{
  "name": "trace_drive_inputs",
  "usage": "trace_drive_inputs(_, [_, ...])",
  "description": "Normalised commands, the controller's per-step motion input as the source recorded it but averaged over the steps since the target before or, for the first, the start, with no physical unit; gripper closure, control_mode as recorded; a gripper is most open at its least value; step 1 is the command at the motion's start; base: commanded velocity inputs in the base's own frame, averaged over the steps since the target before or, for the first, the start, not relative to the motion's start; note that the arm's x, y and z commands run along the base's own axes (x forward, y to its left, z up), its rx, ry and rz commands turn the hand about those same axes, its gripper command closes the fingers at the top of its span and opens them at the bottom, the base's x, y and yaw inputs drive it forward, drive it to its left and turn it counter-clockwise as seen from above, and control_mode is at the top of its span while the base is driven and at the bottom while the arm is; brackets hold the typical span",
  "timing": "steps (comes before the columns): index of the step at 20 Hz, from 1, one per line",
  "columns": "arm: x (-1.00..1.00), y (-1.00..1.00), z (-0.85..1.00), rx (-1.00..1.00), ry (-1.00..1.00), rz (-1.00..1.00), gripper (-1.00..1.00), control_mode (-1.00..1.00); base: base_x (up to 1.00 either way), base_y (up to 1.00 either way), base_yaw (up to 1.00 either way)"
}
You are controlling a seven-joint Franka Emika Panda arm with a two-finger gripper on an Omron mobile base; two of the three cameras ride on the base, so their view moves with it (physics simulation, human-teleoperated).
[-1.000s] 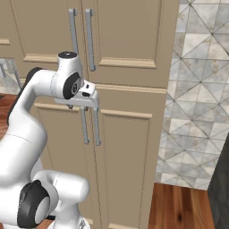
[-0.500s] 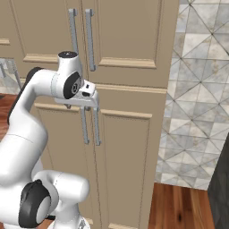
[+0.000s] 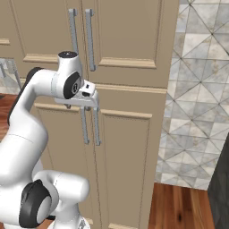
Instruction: Retrieve the tupperware from the cabinet, then place the raw meat into the tupperware to avoid contamination.
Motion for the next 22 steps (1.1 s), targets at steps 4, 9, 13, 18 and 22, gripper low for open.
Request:
trace_drive_inputs(4, [0.0, 0.0, 0.0, 0.0, 0.0, 0.0, -1.0, -1.0, 0.0, 0.0, 0.0])
trace_drive_inputs(9, [0.0, 0.0, 0.0, 0.0, 0.0, 0.0, -1.0, -1.0, 0.0, 0.0, 0.0])
trace_drive_inputs(13, [0.0, 0.0, 0.0, 0.0, 0.0, 0.0, -1.0, -1.0, 0.0, 0.0, 0.0])
trace_drive_inputs(18, [-0.1, 0.0, 0.0, 0.0, -0.08, 0.0, -1.0, -1.0, 0.0, 0.0, 0.0])
trace_drive_inputs(22, [-0.09, 0.0, 0.1, 0.0, -0.18, -0.05, -1.0, -1.0, 0.0, 0.0, 0.0])
